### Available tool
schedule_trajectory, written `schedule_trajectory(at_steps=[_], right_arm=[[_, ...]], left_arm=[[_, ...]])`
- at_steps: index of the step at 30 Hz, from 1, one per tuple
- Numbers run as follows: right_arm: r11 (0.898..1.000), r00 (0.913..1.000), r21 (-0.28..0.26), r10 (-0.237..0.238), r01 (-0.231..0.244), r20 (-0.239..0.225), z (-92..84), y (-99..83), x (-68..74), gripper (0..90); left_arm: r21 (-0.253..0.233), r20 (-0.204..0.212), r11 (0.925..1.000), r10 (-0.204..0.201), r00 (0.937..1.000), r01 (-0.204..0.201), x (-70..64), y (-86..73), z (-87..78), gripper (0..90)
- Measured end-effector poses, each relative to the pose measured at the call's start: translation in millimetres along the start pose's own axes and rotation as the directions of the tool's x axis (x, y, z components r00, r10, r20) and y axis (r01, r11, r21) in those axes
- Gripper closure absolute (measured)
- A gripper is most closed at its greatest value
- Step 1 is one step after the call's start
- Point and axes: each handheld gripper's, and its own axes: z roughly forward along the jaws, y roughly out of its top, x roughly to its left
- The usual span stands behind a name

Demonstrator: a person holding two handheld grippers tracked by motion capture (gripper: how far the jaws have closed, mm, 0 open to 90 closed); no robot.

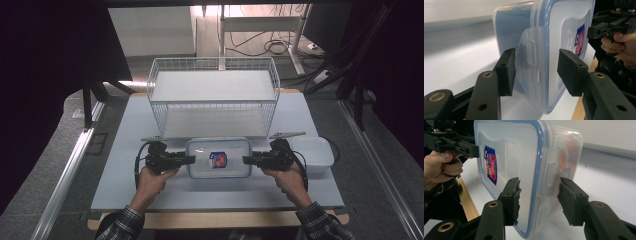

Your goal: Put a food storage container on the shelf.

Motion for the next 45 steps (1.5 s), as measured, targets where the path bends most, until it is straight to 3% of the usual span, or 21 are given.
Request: schedule_trajectory(at_steps=[11, 20, 45], right_arm=[[0.999, 0.9991, -0.028, -0.041, 0.041, -0.011, -6.6, 16.0, 6.3, 52.5], [0.997, 0.9984, -0.050, -0.056, 0.056, -0.007, -13.7, 32.7, 9.6, 52.5], [0.987, 0.9958, -0.134, -0.092, 0.091, -0.001, -34.2, 104.0, 23.0, 52.4]], left_arm=[[-0.017, -0.021, 0.9988, 0.046, 0.9987, -0.047, -10.4, 19.6, -12.4, 49.8], [-0.030, -0.030, 0.9977, 0.059, 0.9978, -0.060, -16.6, 37.9, -19.6, 49.8], [-0.081, -0.054, 0.9906, 0.107, 0.9928, -0.111, -30.6, 105.5, -46.9, 49.8]])
